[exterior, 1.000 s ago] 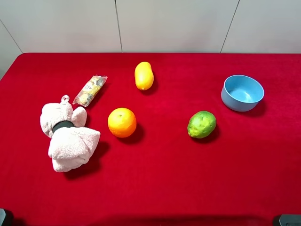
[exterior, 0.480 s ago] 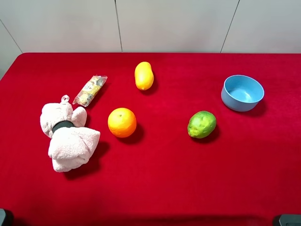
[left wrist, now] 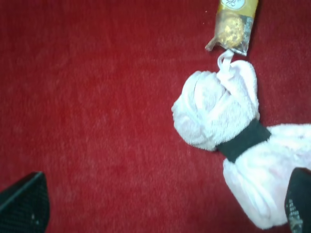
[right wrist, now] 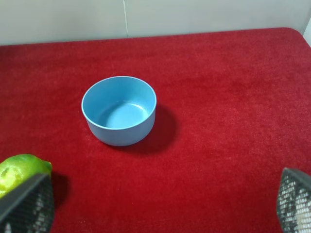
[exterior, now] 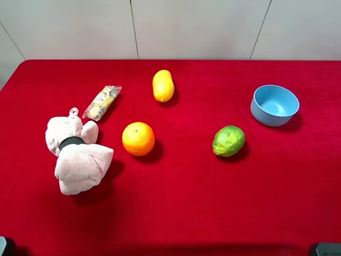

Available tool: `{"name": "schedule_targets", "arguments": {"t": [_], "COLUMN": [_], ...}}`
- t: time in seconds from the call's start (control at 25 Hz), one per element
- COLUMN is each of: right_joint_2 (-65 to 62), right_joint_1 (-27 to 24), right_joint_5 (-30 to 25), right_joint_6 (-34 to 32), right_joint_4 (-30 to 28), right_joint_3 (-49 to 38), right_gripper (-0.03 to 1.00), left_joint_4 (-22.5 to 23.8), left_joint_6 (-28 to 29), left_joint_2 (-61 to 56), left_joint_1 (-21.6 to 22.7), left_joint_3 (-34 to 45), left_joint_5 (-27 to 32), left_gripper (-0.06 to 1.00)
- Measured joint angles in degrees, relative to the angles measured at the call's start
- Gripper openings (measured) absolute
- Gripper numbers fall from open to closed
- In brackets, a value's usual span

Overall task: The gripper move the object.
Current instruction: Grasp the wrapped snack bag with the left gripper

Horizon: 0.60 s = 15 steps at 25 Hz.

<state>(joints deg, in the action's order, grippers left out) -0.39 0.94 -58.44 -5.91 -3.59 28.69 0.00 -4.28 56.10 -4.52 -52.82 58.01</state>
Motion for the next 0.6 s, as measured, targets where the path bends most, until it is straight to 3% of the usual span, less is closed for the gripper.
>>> {"name": "schedule_targets", "arguments": {"t": [0.28,0.6], "right_joint_2": [0.00,0.00], "right_joint_1": [0.00,0.00], "right_joint_5": [0.00,0.00], "right_joint_6": [0.00,0.00], "right_joint_4": [0.00,0.00], "right_joint_3": [0.00,0.00], "right_gripper": [0.69,0.69], "left_joint_4": [-1.66,-1.56], "left_joint_6": [-1.43,-1.61], "left_joint_2": [10.93,24.23], "left_joint_1": [-0.06,-4.08], "left_joint_3": [-2.95,-8.19], "left_joint_5": [-3.28,-7.15], "left_gripper": [0.96,0.96]}}
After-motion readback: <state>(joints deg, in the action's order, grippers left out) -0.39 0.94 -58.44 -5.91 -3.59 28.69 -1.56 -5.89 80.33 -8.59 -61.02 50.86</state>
